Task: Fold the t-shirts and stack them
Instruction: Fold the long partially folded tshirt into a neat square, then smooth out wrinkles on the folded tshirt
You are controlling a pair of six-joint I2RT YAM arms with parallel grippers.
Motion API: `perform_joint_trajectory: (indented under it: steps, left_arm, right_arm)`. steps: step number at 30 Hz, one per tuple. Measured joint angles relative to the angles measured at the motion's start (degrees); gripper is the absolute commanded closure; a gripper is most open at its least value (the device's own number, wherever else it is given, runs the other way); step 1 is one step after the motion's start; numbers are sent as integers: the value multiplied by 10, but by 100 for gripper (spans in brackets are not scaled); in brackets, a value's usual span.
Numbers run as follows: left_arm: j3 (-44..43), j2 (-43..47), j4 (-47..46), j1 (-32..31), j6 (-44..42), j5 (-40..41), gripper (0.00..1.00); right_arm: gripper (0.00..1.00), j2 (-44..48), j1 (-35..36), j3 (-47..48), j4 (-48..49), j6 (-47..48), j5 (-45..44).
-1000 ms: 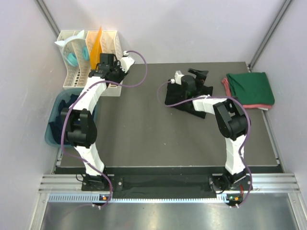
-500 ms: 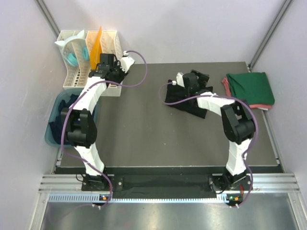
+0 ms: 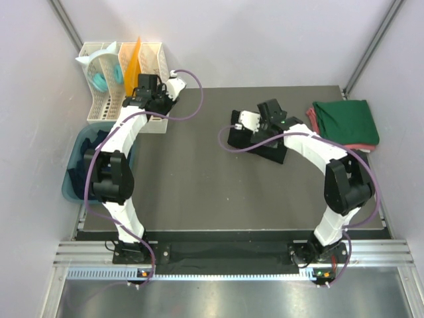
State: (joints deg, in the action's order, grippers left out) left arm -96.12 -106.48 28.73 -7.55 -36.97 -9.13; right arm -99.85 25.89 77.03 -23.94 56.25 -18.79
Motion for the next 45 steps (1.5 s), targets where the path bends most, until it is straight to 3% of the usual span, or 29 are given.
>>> perform_joint_trajectory:
  steps: [10,16,22,33,36,40,45]
  left_arm:
    - [0,0,0,0,2,0,59]
    - [5,1,-2,0,10,-1,59]
    - [31,2,-9,0,12,-1,59]
    - [68,9,-23,0,20,-3,59]
    - [68,10,-30,0,25,-4,60]
    - [68,10,-33,0,26,-5,60]
    - [68,15,-33,0,22,-12,60]
  right_arm:
    - [8,4,18,3,-131,42,110]
    - [6,-31,32,19,-79,61,86]
    - [4,-87,45,11,106,120,17]
    - [2,-159,78,-61,664,325,-122]
    - [2,-170,78,-61,725,346,-148]
    - [2,-165,77,-36,641,284,-179]
    - [1,-115,64,80,277,111,-101]
